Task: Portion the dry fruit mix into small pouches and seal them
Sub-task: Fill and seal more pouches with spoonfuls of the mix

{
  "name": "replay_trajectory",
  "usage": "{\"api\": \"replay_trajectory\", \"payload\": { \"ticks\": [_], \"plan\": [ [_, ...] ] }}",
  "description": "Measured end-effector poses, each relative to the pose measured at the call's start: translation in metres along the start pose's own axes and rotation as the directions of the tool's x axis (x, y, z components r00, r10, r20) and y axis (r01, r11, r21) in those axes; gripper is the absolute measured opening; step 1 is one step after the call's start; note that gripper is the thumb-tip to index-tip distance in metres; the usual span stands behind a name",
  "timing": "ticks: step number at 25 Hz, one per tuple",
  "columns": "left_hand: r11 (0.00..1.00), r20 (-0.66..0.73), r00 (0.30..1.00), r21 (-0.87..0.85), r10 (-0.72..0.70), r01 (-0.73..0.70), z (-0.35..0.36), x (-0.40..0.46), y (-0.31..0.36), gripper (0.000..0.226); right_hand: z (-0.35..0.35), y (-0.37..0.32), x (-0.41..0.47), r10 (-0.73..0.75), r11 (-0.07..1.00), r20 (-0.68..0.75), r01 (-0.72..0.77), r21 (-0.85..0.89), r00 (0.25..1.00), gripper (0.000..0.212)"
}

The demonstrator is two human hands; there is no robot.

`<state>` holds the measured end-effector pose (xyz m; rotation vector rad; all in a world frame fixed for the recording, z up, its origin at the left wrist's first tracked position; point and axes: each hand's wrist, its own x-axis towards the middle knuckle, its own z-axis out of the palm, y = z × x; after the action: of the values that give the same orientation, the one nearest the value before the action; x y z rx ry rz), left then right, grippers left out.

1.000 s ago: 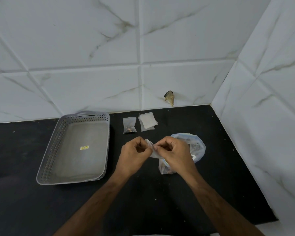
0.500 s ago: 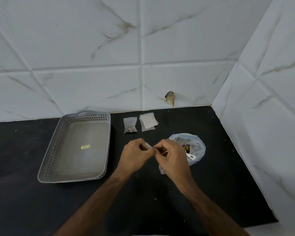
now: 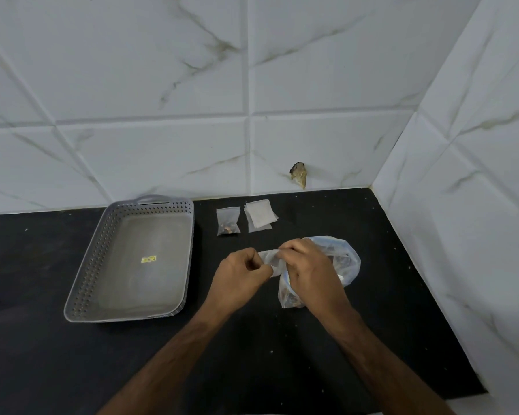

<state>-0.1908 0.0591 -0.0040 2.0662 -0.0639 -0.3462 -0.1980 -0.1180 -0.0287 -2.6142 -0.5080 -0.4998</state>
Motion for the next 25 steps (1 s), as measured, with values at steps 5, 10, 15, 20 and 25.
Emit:
{"api": "replay_trajectory", "payload": {
  "ticks": [5,10,15,20,25],
  "plan": [
    [0.952,-0.004,0.967,0.173,0.256,-0.251,0.0,-0.004,0.004,0.018,0.003,-0.006,0.002,0.268,0.925,0.002,-0.258,0.279,0.964,0.028],
    [0.864,0.005,0.866,0.062,0.5,-0.499,-0.005,0.0,-0.008,0.011,-0.001,0.001,0.004,0.369,0.801,0.12,-0.381,0.461,0.922,0.016],
    [0.83,0.104,0.877,0.287,0.469,-0.478,-0.028,0.017,-0.024,0.071,-0.023,0.004,0.007,0.269,0.686,0.344,-0.43,0.588,0.9,0.013],
    [0.94,0.381,0.865,-0.225,0.327,-0.256,-0.023,0.026,-0.021,0.056,-0.036,0.002,0.012,0.107,0.668,0.394,-0.359,0.651,0.913,0.017],
    [0.896,0.188,0.879,-0.163,0.439,-0.413,-0.015,0.031,-0.022,0.044,-0.028,0.012,0.014,0.098,0.797,0.336,-0.276,0.537,0.937,0.014]
  ]
}}
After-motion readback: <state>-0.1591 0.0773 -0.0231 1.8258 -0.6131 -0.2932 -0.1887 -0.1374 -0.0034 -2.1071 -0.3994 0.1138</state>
